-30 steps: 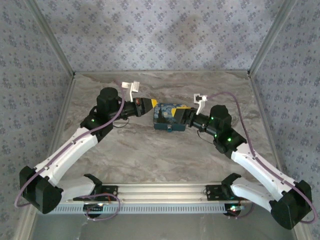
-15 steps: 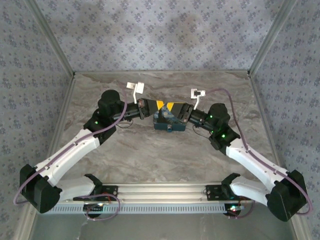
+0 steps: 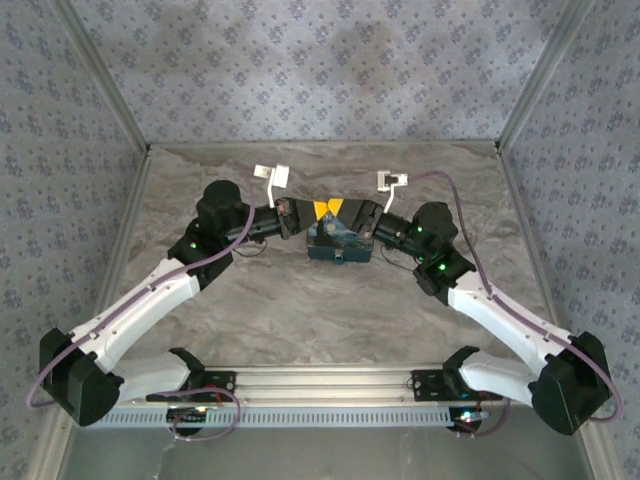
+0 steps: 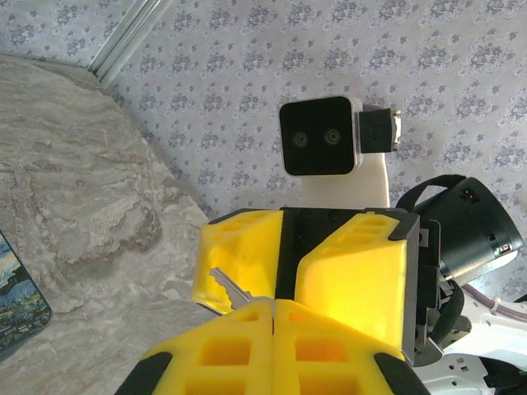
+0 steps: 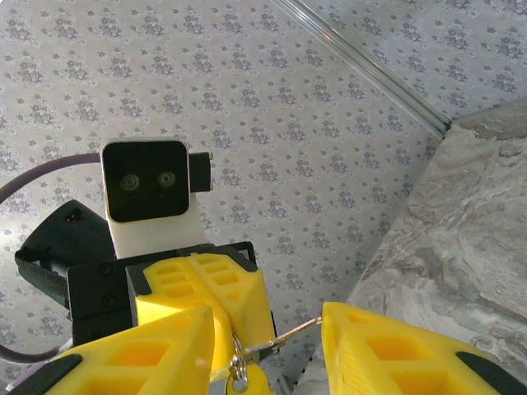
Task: Unlock a padlock with a key
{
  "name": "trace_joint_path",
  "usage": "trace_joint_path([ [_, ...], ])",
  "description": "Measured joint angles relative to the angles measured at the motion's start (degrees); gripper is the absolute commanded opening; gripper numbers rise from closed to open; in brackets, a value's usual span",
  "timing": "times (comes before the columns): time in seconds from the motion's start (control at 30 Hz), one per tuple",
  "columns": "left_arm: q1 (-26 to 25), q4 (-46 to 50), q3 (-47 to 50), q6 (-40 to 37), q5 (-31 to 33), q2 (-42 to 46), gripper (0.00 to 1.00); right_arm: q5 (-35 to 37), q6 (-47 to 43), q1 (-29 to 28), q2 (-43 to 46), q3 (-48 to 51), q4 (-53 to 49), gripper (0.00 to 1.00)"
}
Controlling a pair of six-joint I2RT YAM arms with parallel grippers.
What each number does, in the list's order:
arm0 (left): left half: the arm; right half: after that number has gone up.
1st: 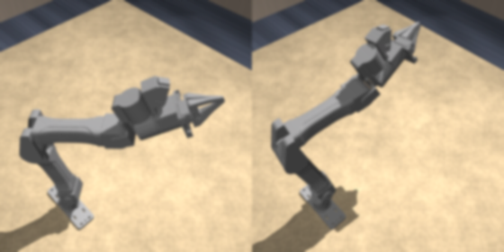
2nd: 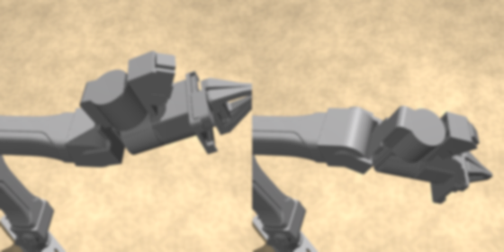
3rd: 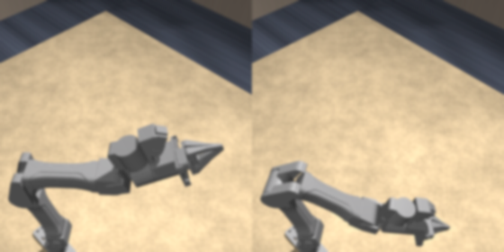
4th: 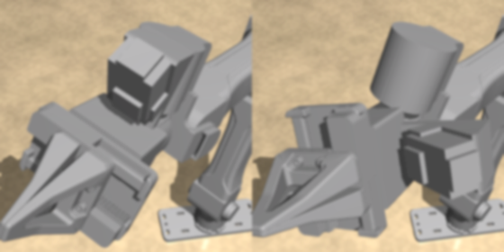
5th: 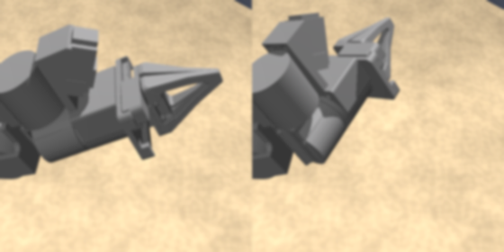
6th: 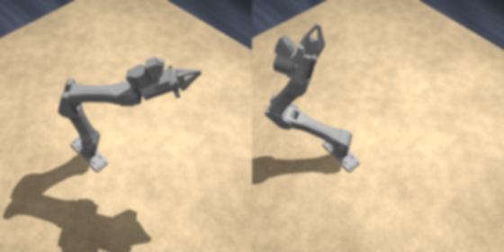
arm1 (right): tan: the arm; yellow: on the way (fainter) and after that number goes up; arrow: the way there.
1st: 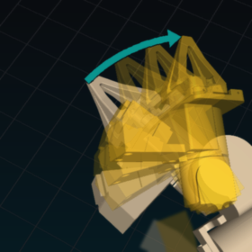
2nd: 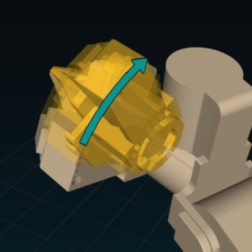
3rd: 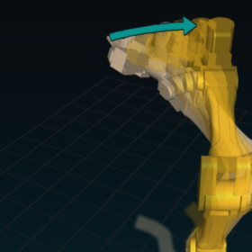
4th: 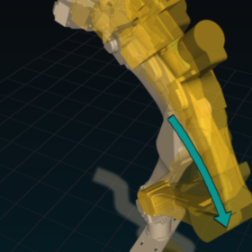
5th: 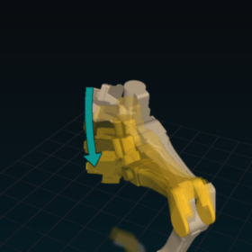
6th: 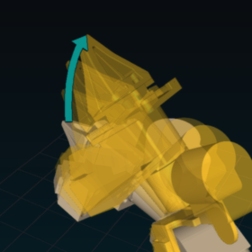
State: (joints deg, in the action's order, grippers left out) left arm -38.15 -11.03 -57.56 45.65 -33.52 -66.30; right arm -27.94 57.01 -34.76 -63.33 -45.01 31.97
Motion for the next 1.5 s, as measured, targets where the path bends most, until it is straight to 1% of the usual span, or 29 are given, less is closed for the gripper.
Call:
trace_joint_path([
  [0.17, -0.22, 0.11, 0.04, -0.15, 0.79, 0.00, 0.00, 0.00, 0.66, -0.15, -0.87, -0.61, 0.15, 0.37],
  [0.37, -0.26, 0.11, 0.42, -0.59, 1.22, 0.66, 0.00, 0.04, 1.09, -0.17, -1.49, -1.09, 0.37, 0.25],
  [0.67, -0.55, 0.57, 1.27, -1.62, 1.66, 1.66, 0.00, 0.04, 1.92, -0.44, -2.54, -1.68, 0.66, 0.03],
  [0.73, -0.55, 0.85, 1.62, -1.68, 1.97, 2.05, 0.00, 0.02, 1.97, -0.61, -2.69, -1.90, 0.72, 0.00],
  [1.17, -0.61, 2.40, 1.92, -2.75, 2.95, 3.65, 0.00, 0.04, 1.09, -1.55, -2.78, -2.40, 0.76, 0.00],
  [1.2, -0.61, 2.38, 1.92, -2.80, 2.97, 3.65, 0.00, 0.07, 0.98, -1.55, -2.78, -2.49, 0.61, 0.06],
  [1.33, -0.61, 2.38, 1.92, -3.15, 3.15, 3.65, 0.00, 0.07, 0.57, -1.66, -2.82, -2.99, -0.22, 0.15],
  [1.47, -0.66, 2.23, 1.92, -3.17, 3.13, 3.78, 0.00, 0.04, 0.39, -1.99, -2.95, -2.99, -0.50, 0.17],
  [1.5, -0.66, 2.23, 1.92, -3.17, 3.13, 3.80, 0.00, 0.04, 0.39, -2.01, -2.97, -2.99, -0.50, 0.16],
])
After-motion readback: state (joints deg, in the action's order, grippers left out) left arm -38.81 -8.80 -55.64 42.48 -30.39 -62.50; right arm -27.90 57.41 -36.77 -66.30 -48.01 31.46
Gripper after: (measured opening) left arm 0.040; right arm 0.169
